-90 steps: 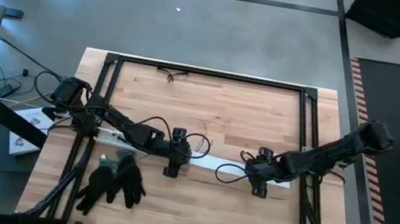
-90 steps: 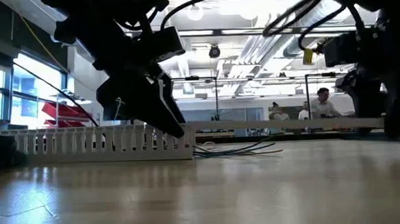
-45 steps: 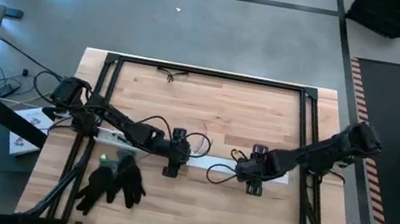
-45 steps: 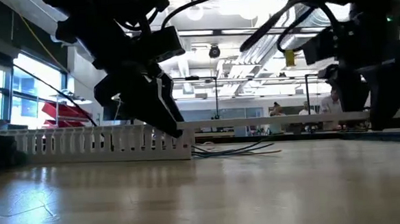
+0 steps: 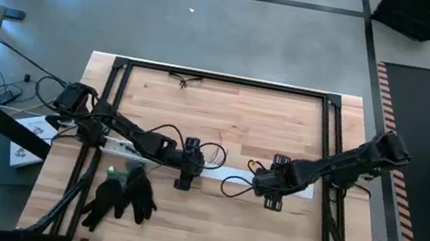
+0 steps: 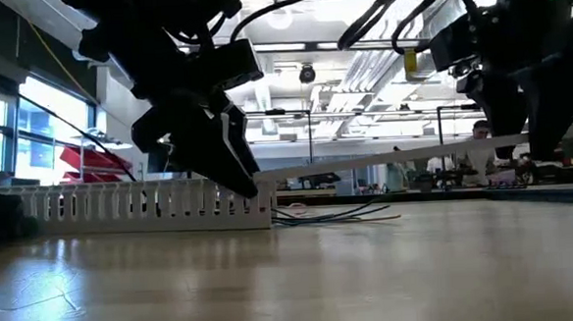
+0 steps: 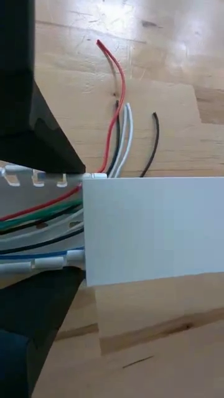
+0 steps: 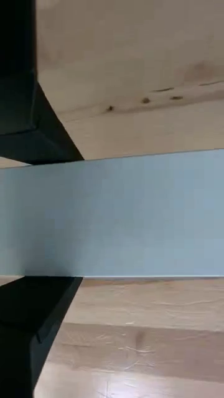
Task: Ziptie cables
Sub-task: Close the white cable duct
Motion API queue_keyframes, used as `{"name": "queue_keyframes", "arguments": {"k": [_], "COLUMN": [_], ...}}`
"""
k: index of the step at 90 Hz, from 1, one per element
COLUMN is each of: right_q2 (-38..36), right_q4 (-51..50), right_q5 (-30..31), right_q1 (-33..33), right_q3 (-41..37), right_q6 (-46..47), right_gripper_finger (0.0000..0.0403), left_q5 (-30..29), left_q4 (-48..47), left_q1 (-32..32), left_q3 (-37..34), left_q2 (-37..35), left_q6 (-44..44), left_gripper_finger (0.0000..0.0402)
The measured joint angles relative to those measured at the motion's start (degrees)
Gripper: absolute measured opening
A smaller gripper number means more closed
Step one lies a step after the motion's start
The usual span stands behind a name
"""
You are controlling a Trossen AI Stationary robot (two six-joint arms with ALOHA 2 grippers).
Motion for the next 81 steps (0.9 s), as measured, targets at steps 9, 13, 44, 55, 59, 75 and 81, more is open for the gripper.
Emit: {"name": "queue_keyframes", "arguments": {"k": [9,13,44,55,59,75,81], "right_q2": [0.01,0.01,0.14,2.18,3.35,5.40,4.69], "right_q4": [0.00,0.00,1.53,3.00,3.27,3.16,2.14], "right_q5": [-0.45,-0.57,-0.92,-0.64,-1.06,-1.51,-1.45], "right_q1": [0.00,0.00,-0.09,-0.36,-0.59,-0.66,-0.43], "right_q3": [0.00,0.00,-0.02,-0.02,-0.04,0.04,0.62], "right_q6": [0.24,0.30,1.14,1.24,1.02,-2.41,-3.01], "right_gripper_finger": [0.0232,0.0232,0.0232,0.0232,0.0232,0.0232,0.0232], "left_q5": [0.74,0.74,1.35,2.29,2.48,2.20,1.34], "left_q4": [-0.30,-0.45,-4.65,-5.93,-6.10,-7.23,-7.04], "left_q1": [0.01,-0.01,-0.12,-0.16,-0.16,-0.26,-0.48], "left_q3": [-0.04,-0.07,-0.15,-0.15,-0.15,-0.15,-0.15], "left_q2": [-0.43,-0.74,-3.72,-3.68,-3.54,-4.11,-5.03], "left_q6": [-0.03,0.04,-0.71,-1.59,-1.67,-2.30,-2.70], "left_gripper_finger": [0.0232,0.0233,0.0232,0.0232,0.0232,0.0232,0.0232]}}
